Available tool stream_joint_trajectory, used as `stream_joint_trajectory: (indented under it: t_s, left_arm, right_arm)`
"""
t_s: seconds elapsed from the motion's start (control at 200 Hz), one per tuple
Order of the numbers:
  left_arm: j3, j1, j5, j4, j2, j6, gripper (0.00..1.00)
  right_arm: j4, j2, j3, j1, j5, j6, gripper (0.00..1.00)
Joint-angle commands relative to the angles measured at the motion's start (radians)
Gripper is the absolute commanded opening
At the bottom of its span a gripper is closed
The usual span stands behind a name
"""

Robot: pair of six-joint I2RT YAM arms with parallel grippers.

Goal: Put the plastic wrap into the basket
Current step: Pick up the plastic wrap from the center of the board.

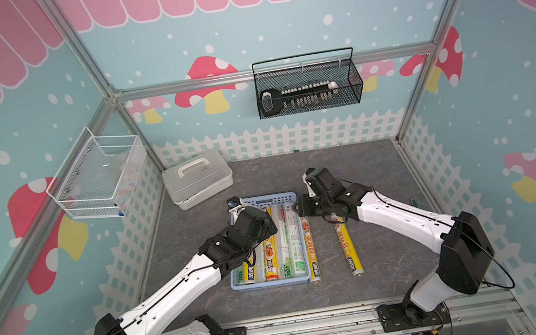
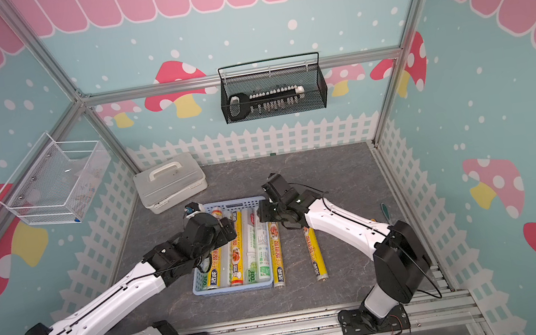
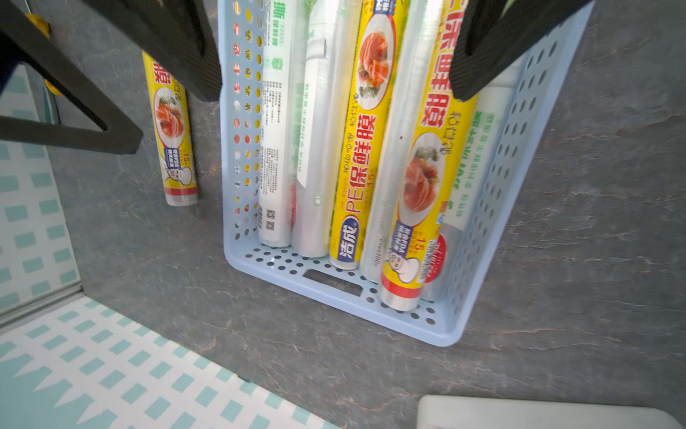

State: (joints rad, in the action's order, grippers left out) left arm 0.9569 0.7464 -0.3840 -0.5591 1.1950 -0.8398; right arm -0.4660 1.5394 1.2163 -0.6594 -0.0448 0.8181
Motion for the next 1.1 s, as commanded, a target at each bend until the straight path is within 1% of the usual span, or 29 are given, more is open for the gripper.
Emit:
stream_joint_trajectory:
  t_s: [0.0,0.085,0.14,0.2,0.515,0.605,0.735,0.91,1.096]
  left_arm:
    - [0.071,0.016,0.105,0.051,0.064,0.068,0.99]
    - [0.123,0.030,0.149,0.057,0.140,0.088,0.99]
    - [0.162,0.046,0.170,0.058,0.188,0.106,0.99]
    - [0.204,0.066,0.190,0.057,0.238,0.123,0.99]
    - [0.391,0.163,0.301,0.053,0.474,0.146,0.99]
    - [0.429,0.181,0.327,0.043,0.524,0.146,0.99]
    - [0.468,0.191,0.329,0.011,0.568,0.146,0.99]
    - [0.487,0.191,0.289,-0.021,0.578,0.146,0.99]
    - [0.484,0.191,0.262,-0.032,0.571,0.145,0.99]
  right_arm:
    - [-0.038,-0.069,-0.089,0.064,-0.002,-0.066,0.56]
    - [-0.052,-0.101,-0.144,0.131,-0.059,-0.084,0.61]
    - [-0.054,-0.113,-0.175,0.170,-0.098,-0.107,0.62]
    - [-0.079,-0.118,-0.190,0.197,-0.108,-0.137,0.63]
    - [-0.249,-0.104,-0.214,0.283,-0.006,-0.284,0.63]
    - [-0.266,-0.083,-0.216,0.296,-0.018,-0.321,0.63]
    - [-0.277,-0.033,-0.204,0.300,-0.062,-0.365,0.60]
    - [-0.292,0.044,-0.168,0.300,-0.121,-0.399,0.57]
    - [-0.328,0.113,-0.126,0.297,-0.112,-0.427,0.57]
